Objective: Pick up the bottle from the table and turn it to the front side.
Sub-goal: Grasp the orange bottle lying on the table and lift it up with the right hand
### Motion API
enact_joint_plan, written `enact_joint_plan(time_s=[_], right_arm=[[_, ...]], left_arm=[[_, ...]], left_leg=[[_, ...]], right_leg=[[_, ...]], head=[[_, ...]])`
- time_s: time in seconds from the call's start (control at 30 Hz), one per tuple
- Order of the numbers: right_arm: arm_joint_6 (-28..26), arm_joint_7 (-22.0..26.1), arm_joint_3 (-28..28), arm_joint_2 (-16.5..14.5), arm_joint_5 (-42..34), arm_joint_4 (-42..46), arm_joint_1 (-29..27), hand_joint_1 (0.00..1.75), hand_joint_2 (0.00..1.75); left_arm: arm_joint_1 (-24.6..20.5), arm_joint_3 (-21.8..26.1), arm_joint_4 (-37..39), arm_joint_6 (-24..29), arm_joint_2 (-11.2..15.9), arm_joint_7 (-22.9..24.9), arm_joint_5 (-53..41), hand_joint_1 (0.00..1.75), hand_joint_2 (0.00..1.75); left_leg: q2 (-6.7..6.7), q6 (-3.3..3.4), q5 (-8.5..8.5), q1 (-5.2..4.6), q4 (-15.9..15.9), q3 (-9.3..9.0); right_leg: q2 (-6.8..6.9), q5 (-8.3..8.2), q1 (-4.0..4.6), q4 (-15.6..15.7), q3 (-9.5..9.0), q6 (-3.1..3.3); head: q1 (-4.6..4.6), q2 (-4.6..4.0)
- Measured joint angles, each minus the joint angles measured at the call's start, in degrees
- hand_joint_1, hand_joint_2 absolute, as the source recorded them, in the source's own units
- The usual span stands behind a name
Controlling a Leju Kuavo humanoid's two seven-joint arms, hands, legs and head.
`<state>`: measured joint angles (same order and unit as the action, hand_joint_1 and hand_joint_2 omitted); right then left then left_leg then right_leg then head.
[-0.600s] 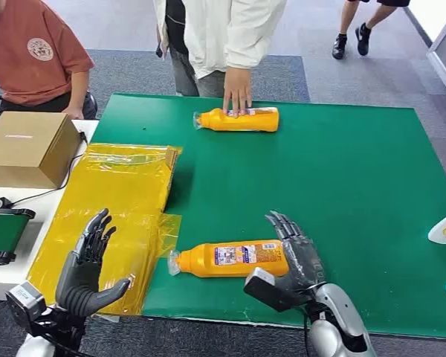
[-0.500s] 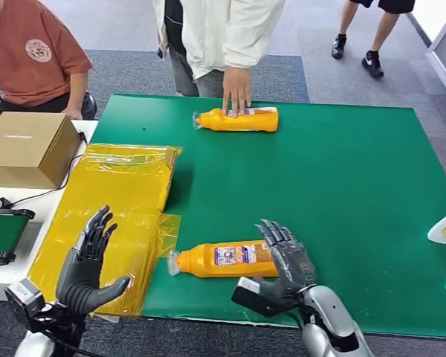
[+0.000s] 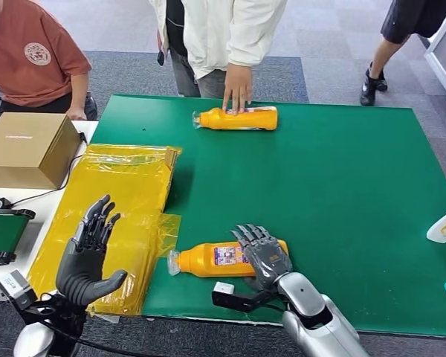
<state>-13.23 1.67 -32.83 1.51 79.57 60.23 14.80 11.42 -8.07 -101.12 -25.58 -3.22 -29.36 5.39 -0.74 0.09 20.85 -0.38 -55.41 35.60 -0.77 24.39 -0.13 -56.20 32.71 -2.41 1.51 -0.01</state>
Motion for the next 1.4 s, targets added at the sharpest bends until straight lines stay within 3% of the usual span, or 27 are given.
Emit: enact_joint_plan(time_s=[0.33,0.47,0.77,1.0,1.1,1.27,1.4], right_arm=[[2.4,-4.5,-2.4,-1.0,1.7,-4.6,5.3,0.00,1.75],[3.6,-5.4,-2.5,-1.1,2.0,-6.5,6.7,1.75,1.75],[4.9,-5.1,-4.9,-1.0,5.7,-9.2,9.2,1.75,1.75],[3.6,-2.6,-5.7,-0.3,1.1,-7.1,8.7,1.75,1.75],[4.1,2.6,-4.5,0.3,-10.1,-3.4,6.4,1.75,1.75],[15.1,15.8,2.5,0.4,-45.6,8.2,-0.9,1.75,1.75],[20.9,19.6,7.8,0.0,-61.4,17.0,-5.2,1.75,1.75]], left_arm=[[0.3,-5.5,-1.2,0.5,0.2,0.1,-1.3,0.00,1.75],[0.4,-6.9,-1.4,1.0,0.4,0.1,-0.9,0.00,1.75],[0.5,-7.7,-2.3,3.9,0.9,1.7,-1.8,0.00,1.75],[0.6,-7.5,-4.0,5.0,1.4,1.9,-3.0,0.00,1.75],[0.8,-7.1,-4.9,5.0,1.6,1.9,-2.9,0.00,1.75],[1.8,-5.9,-5.8,6.4,1.8,1.0,-2.4,0.00,1.75],[2.0,-4.9,-5.8,8.1,1.9,0.4,-2.0,0.00,1.75]], left_leg=[[-0.01,0.08,-0.13,-0.02,0.0,-0.07],[-0.01,0.10,-0.15,-0.02,0.0,-0.08],[-0.01,0.09,-0.22,-0.02,0.0,-0.12],[-0.01,0.09,-0.21,-0.02,0.0,-0.08],[-0.01,0.08,-0.20,-0.01,0.0,-0.02],[-0.05,0.09,-0.15,-0.01,0.0,0.12],[-0.05,0.09,-0.12,-0.02,0.0,0.16]], right_leg=[[0.01,-0.14,-0.01,0.0,-0.09,-0.07],[0.01,-0.16,-0.01,0.0,-0.07,-0.09],[0.01,-0.23,-0.01,0.0,0.01,-0.07],[0.01,-0.23,-0.01,0.0,-0.12,-0.07],[0.01,-0.22,-0.01,0.0,-0.09,-0.07],[0.06,-0.14,0.00,0.0,-0.02,-0.09],[0.06,-0.11,0.00,0.0,0.03,-0.09]], head=[[-0.01,-0.01],[-0.01,0.00],[-0.01,0.00],[-0.01,0.00],[-0.01,-0.01],[0.00,0.00],[-0.01,-0.01]])
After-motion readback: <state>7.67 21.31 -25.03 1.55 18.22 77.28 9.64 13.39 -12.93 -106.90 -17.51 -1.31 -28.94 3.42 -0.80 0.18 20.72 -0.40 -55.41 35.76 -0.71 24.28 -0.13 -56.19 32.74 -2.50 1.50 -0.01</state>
